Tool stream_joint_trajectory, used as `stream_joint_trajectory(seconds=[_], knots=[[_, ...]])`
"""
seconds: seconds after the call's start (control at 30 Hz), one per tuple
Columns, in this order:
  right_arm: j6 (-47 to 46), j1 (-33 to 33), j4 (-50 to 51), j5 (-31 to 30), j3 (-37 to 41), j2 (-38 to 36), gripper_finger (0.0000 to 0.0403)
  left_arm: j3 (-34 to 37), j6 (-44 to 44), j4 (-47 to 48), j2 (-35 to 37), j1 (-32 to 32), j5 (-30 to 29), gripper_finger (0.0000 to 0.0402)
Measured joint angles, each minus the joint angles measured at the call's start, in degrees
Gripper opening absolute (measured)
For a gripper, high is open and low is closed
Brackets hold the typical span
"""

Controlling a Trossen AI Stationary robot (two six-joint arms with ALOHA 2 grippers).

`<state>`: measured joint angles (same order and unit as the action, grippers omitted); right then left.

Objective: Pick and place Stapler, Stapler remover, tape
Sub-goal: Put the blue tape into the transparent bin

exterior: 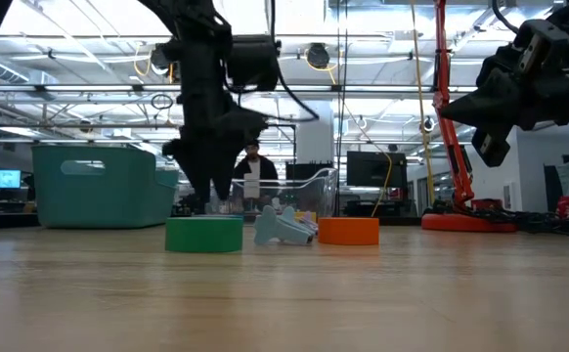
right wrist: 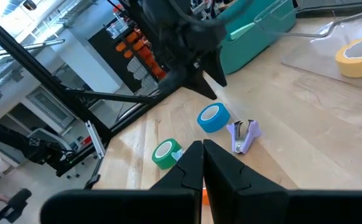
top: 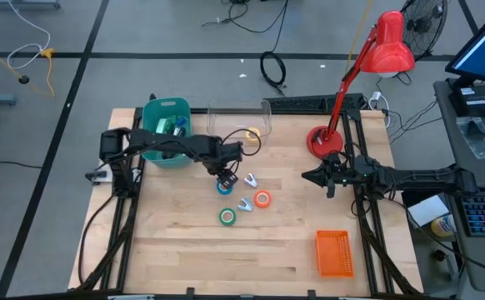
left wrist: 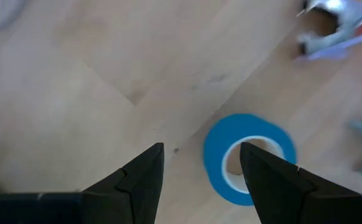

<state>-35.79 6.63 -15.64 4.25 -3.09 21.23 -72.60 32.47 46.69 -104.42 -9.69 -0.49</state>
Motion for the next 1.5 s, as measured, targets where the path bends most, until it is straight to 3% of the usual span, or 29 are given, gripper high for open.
stream_joint_trajectory(seconds=[0.2,0.5,0.63,1.0,1.2,1.33,1.5], knots=[[0.0,0.0,-0.4,0.0,0.0,0.0,0.0004,0.0,-2.0,0.3,-3.4,0.5,2.2,0.0216],[0.0,0.0,-0.4,-2.3,0.0,0.0,0.0004,0.0,-4.3,0.1,-6.8,2.7,-2.2,0.0216],[0.3,0.1,-0.4,-3.1,0.0,0.0,0.0004,-0.2,-5.2,-0.3,-7.9,2.7,-0.6,0.0209],[0.4,0.2,-0.4,-3.2,0.0,0.0,0.0004,-0.2,-6.9,-1.1,-8.1,2.8,-1.9,0.004],[0.5,0.2,-0.4,-4.6,0.0,0.0,0.0004,0.2,-11.0,3.8,-4.7,1.6,-1.7,0.004],[0.4,0.2,-0.4,-4.5,0.0,0.0,0.0004,0.2,-12.7,7.6,2.2,-0.4,-2.0,0.004],[0.5,0.2,-0.8,-4.5,0.0,0.0,0.0004,0.1,-13.5,3.3,13.0,-3.4,-0.1,0.004]])
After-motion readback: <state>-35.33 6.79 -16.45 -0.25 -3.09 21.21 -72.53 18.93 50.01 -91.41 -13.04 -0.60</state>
